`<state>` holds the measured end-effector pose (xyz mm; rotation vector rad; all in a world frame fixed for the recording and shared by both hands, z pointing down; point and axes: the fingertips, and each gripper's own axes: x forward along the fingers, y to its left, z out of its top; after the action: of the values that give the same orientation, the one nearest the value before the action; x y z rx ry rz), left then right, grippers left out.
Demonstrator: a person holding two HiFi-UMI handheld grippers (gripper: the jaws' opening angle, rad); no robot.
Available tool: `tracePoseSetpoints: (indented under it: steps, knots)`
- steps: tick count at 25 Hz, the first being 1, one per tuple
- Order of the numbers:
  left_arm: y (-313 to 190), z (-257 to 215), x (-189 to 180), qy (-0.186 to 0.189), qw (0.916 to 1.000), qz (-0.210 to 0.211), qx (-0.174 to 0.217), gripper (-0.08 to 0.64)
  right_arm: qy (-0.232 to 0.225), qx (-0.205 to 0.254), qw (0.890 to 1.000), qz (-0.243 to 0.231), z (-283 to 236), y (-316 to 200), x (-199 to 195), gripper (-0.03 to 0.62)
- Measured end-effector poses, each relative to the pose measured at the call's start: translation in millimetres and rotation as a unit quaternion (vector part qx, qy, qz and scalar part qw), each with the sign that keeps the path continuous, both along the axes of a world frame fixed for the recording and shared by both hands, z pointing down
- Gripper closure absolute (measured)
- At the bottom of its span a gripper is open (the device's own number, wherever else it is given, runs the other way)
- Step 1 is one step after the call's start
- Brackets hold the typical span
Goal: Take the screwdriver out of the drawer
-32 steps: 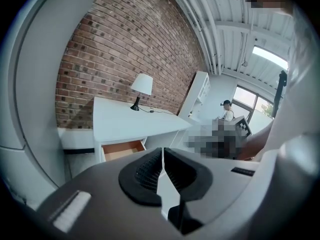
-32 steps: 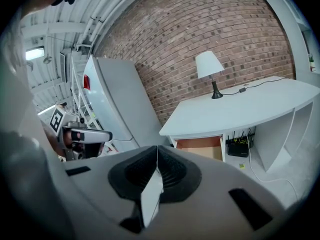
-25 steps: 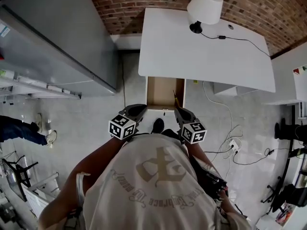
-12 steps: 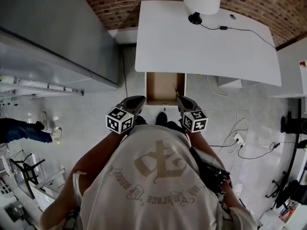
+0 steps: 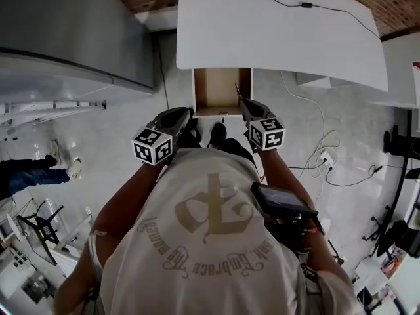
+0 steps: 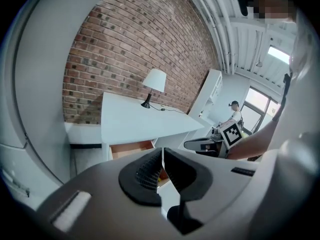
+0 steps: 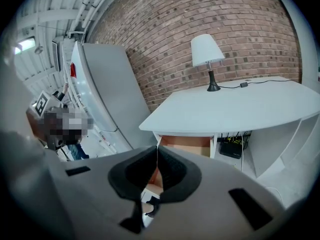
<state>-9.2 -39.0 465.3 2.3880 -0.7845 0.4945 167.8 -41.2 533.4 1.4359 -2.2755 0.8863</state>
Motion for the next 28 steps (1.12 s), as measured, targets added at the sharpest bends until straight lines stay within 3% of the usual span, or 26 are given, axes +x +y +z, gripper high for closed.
tracePoseSetpoints:
  steps: [13, 28]
  knots:
    - [-11, 20, 11, 0.002, 0.9995, 0.021, -0.021, 0.543, 0.010, -0.008, 1.000, 0.002, 16, -30, -3, 0.586]
    - [3, 60, 12, 0.000, 0.9982, 0.000, -0.059, 0.543, 0.010, -0.052, 0.998, -0.020, 77, -20, -21, 0.585]
